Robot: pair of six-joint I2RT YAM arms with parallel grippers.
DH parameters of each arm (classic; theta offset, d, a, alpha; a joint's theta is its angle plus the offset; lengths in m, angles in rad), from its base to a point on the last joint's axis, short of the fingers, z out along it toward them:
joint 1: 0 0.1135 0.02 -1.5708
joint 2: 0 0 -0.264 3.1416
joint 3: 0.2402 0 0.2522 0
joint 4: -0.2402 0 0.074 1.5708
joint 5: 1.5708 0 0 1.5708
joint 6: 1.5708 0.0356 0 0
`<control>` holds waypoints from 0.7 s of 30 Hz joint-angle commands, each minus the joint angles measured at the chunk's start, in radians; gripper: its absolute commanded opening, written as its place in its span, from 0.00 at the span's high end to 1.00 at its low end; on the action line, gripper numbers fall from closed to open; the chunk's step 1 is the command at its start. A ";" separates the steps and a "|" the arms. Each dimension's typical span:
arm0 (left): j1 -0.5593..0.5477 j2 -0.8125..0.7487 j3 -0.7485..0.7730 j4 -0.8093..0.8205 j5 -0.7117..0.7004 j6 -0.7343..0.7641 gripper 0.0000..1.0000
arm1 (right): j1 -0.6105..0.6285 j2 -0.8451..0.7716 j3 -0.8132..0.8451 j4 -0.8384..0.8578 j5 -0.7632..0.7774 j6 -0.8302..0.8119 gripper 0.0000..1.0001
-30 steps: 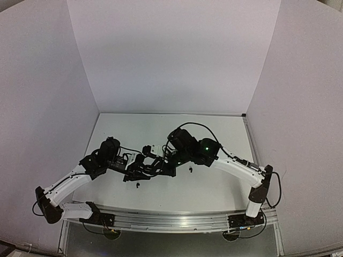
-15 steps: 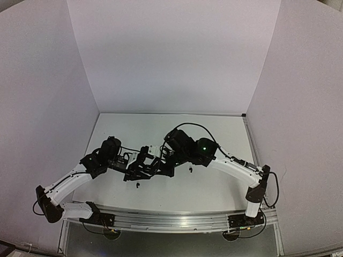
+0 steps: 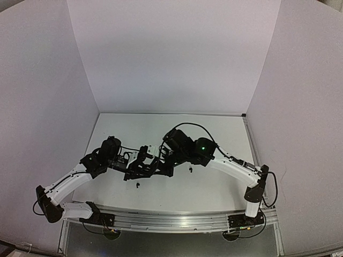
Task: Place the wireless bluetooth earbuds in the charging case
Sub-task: Pass from the right arm to the left
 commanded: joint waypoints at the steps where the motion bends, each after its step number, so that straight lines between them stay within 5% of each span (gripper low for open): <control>1: -0.010 -0.012 0.046 0.017 0.055 0.004 0.83 | -0.006 0.044 0.026 -0.025 0.069 0.008 1.00; 5: -0.010 -0.016 0.043 0.015 0.054 -0.001 0.99 | -0.006 0.050 0.028 -0.026 0.049 0.008 1.00; 9: -0.009 -0.029 0.030 0.023 0.030 -0.011 1.00 | -0.007 0.047 0.032 -0.024 0.026 0.009 1.00; 14: -0.009 -0.056 -0.008 0.075 -0.006 -0.060 1.00 | -0.007 0.022 0.030 -0.019 -0.002 0.025 0.58; 21: -0.009 -0.080 -0.047 0.094 -0.011 -0.027 1.00 | -0.008 -0.027 0.005 0.026 0.006 0.056 0.37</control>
